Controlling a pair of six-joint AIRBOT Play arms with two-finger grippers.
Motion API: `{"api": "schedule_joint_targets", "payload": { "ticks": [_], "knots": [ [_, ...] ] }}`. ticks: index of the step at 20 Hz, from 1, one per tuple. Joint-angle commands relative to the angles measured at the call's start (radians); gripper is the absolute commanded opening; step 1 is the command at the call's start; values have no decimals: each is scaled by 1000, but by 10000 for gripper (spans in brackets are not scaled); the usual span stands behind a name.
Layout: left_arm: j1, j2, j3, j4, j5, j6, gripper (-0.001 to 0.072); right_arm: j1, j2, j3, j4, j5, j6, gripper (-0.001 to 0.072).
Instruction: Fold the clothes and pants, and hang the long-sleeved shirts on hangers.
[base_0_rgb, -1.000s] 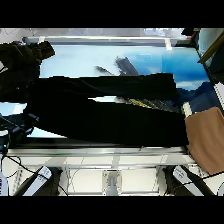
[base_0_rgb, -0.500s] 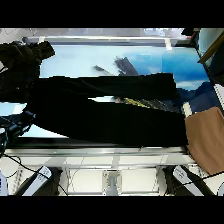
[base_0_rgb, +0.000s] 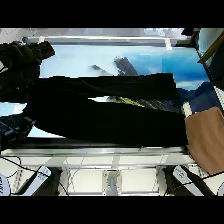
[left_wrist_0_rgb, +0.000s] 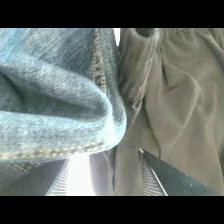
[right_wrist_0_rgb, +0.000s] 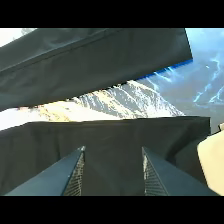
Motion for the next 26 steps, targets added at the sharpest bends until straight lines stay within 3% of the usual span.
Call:
{"api": "schedule_joint_targets", "payload": {
  "ticks": [1, 8, 11, 13, 18, 22, 26],
  "knots": [
    [14, 1, 1, 9, -13, 0, 485, 1, 1, 0, -3, 3, 0, 409],
    [-70, -69, 0, -162, 60, 56, 466, 1, 1, -1, -16, -11, -1, 409],
    [-142, -108, 1, -166, 125, 55, 294, -1, 2, -1, -90, -9, -8, 409],
    [-153, -107, 4, -183, 158, 56, 20, -2, 2, -1, -130, 20, -46, 409],
    [-152, -103, 48, -186, 160, 56, 21, -114, 13, -82, -180, 58, -66, 408],
    [-151, -60, 67, -186, 161, 56, 21, -295, 14, -421, -121, 95, -77, 409],
    [-145, -35, 67, -132, 159, 56, 21, -439, -14, -717, -79, 63, -195, 408]
  ]
}}
